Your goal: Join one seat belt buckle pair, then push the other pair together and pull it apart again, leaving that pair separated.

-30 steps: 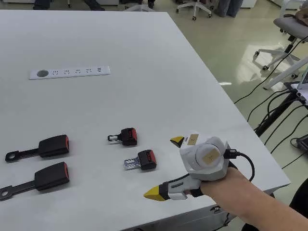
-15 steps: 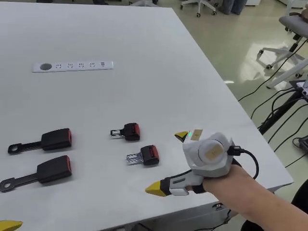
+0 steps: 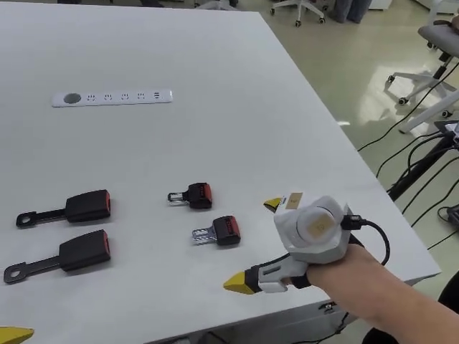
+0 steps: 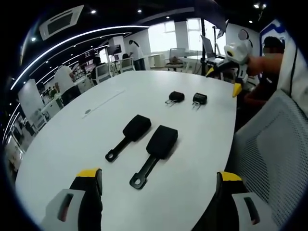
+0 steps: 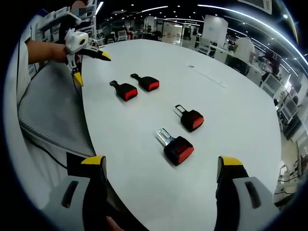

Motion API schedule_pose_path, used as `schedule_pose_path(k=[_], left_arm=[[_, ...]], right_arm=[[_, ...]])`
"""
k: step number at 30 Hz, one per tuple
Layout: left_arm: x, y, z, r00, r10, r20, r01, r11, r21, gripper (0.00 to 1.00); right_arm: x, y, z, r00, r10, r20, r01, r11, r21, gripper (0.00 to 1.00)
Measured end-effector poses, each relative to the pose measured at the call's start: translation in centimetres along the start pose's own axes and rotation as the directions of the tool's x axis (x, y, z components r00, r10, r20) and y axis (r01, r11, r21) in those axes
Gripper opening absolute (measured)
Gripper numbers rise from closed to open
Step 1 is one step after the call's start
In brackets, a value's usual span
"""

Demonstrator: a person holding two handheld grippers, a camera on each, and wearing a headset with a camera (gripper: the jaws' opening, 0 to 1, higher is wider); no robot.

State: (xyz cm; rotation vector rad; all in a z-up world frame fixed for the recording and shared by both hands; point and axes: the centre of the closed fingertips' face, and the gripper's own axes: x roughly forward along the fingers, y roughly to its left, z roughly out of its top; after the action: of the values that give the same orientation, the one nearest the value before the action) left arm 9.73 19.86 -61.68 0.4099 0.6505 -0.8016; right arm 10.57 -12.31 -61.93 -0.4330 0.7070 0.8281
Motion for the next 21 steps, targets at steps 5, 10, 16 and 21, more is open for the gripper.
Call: schedule_pose_path(k=[5,10,16,21], left_arm=[[0.0,-0.3,-0.2,0.9999,-0.008,-0.008,0.009,1.0,0.018,0.98],[0.1,-0.4,-0.4,0.9998,-0.008,-0.016,0.009,0.999,0.038,0.98],[0.4,0.6,-1.7,0.9998,-0.011,-0.019,0.011,0.999,0.031,0.98],[0.4,0.4,-0.9,0.9997,0.001,-0.022,0.0,0.999,0.034,0.96]], right_arm=[[0.1,0.0,0.3,0.9999,0.006,0.014,-0.006,1.0,-0.015,0.93],[0.1,-0.1,1.0,0.9995,-0.004,0.03,0.005,1.0,-0.018,0.93],[0.3,0.4,1.5,0.9991,0.001,0.043,0.001,0.999,-0.043,0.91],[0.5,0.6,1.8,0.9987,0.015,0.049,-0.012,0.998,-0.069,0.88]])
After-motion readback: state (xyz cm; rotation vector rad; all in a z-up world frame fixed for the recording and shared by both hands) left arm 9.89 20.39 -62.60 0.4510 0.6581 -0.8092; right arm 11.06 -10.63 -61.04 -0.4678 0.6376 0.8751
